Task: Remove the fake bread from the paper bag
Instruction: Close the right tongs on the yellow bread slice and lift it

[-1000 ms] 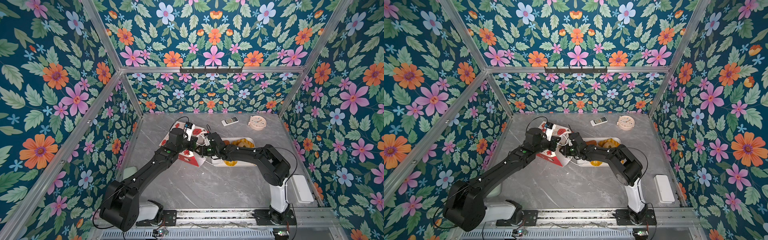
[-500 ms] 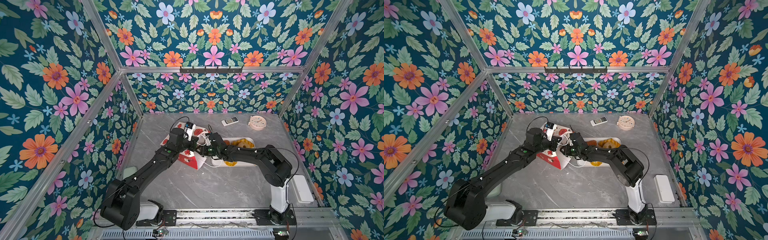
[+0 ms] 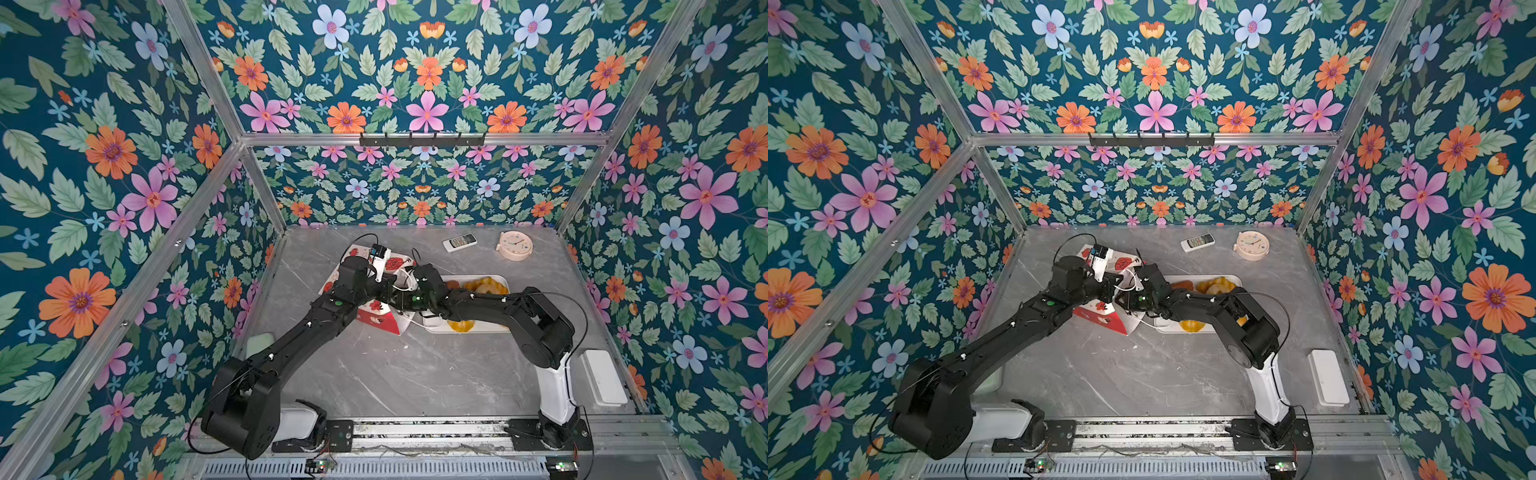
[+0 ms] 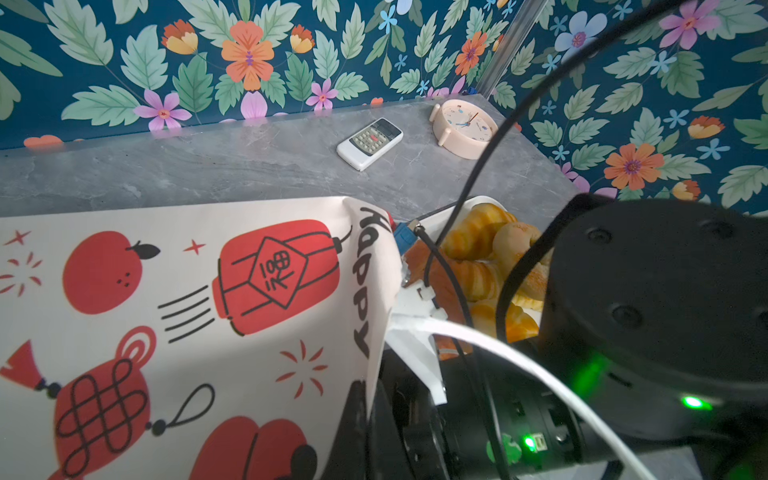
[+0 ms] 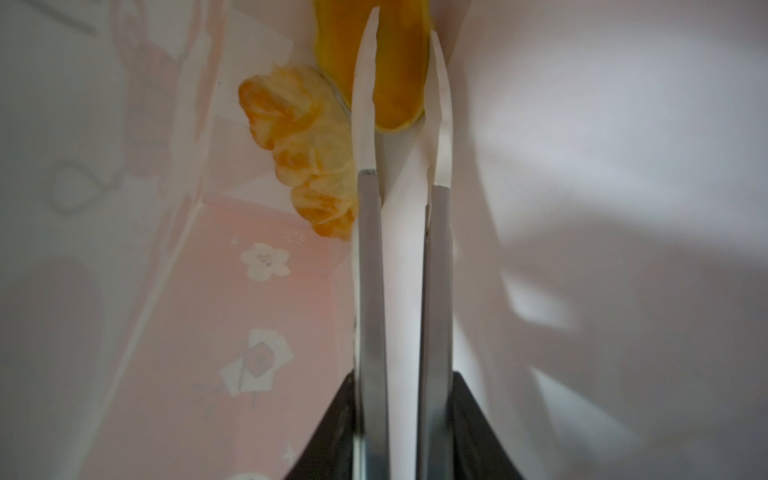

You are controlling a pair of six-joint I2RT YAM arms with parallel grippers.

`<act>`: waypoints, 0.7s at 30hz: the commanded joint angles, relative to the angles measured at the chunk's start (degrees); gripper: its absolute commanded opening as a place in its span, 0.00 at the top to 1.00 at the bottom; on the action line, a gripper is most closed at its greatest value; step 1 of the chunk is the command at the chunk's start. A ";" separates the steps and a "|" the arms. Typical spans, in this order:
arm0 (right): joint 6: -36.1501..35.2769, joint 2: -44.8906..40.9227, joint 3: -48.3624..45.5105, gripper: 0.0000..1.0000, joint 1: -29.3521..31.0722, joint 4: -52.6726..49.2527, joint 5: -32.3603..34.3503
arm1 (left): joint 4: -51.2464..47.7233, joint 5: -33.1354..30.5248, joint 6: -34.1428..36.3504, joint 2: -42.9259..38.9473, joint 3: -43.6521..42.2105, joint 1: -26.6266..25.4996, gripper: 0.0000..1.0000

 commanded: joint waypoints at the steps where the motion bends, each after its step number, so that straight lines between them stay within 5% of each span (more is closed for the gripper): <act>1: -0.39 -0.16 -0.04 0.68 0.06 4.96 -3.13 | 0.65 1.56 -0.19 0.24 -0.20 -0.05 0.99; 9: -0.24 1.20 1.18 0.68 -0.01 4.81 -5.00 | 1.10 2.27 -0.45 0.38 -0.21 -0.06 0.99; 21: -0.09 1.35 0.77 0.87 -0.01 4.87 -5.34 | 0.39 1.39 0.06 -0.54 -0.38 -0.07 0.99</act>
